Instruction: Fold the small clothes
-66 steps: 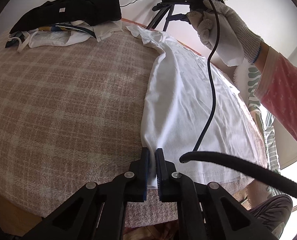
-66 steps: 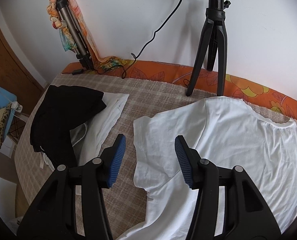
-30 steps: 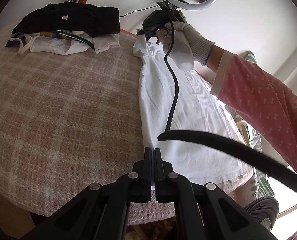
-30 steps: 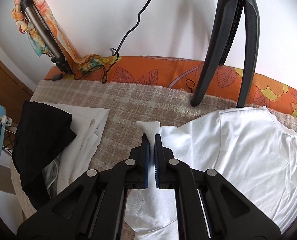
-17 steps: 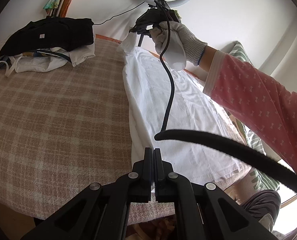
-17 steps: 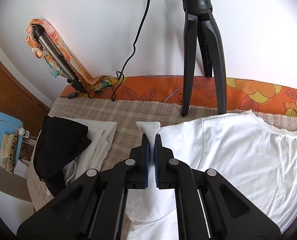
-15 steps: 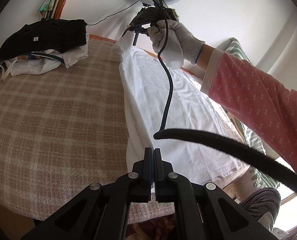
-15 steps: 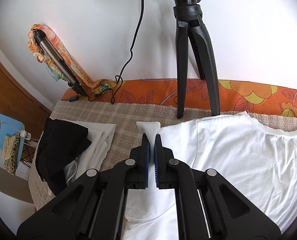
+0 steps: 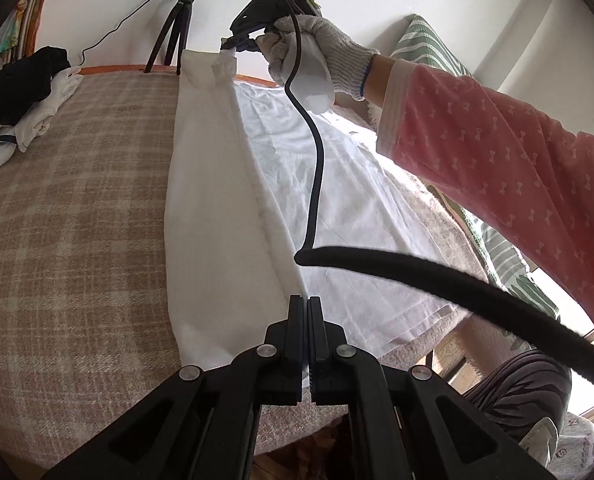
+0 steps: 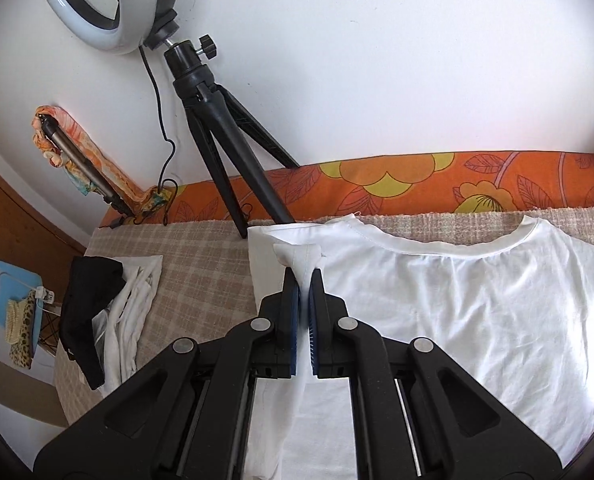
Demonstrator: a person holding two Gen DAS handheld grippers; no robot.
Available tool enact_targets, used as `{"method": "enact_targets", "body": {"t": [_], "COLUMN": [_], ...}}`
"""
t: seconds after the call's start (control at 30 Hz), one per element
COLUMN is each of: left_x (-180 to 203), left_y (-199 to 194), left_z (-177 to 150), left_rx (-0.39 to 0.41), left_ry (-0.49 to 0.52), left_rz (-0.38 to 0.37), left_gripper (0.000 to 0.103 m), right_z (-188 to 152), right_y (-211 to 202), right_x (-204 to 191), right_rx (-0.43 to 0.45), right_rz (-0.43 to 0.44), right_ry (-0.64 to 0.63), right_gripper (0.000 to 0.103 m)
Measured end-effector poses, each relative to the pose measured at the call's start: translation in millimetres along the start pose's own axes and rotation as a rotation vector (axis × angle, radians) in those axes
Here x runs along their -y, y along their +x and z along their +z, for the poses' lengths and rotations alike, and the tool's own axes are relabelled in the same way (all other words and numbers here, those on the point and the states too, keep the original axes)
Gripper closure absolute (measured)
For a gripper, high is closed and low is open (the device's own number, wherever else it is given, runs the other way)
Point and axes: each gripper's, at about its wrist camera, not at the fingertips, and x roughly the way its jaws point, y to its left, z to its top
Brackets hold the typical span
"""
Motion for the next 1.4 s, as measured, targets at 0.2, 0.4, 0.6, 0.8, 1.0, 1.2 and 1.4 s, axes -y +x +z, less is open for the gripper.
{"method": "enact_targets", "body": {"t": [0.2, 0.4, 0.6, 0.8, 1.0, 1.2, 1.4], "left_x": [9.4, 14.3, 15.2, 20.1, 27.9, 41.1, 63.6], "left_y": [16.5, 8.9, -3.6, -16.3, -26.0, -35.3, -44.6], "left_z": [0.3, -5.0, -14.0, -25.8, -34.9, -33.9, -19.4], "left_rx": [-0.052, -0.049, -0.049, -0.042, -0.017, 0.080, 0.226], "left_ry": [0.035, 0.079, 0.115, 0.165, 0.225, 0.280, 0.343], "left_rz": [-0.006, 0.041, 0.100, 0.174, 0.249, 0.350, 0.403], "left_gripper": [0.094, 0.071, 0.070, 0.070, 0.070, 0.070, 0.066], "right_z": [-9.3, -13.0, -17.3, -27.7, -41.1, -73.3, -117.9], "right_y": [10.0, -10.9, -57.0, -116.0, -187.7, -260.9, -309.6], "right_x": [31.6, 51.5, 55.6, 54.2, 67.9, 92.5, 119.7], "right_rx": [-0.039, 0.010, 0.068, 0.122, 0.185, 0.250, 0.264], "right_rz": [-0.179, -0.194, -0.149, -0.122, -0.088, -0.065, -0.112], "right_ry": [-0.006, 0.033, 0.064, 0.051, 0.071, 0.090, 0.063], "right_gripper": [0.095, 0.054, 0.051, 0.050, 0.049, 0.049, 0.049]}}
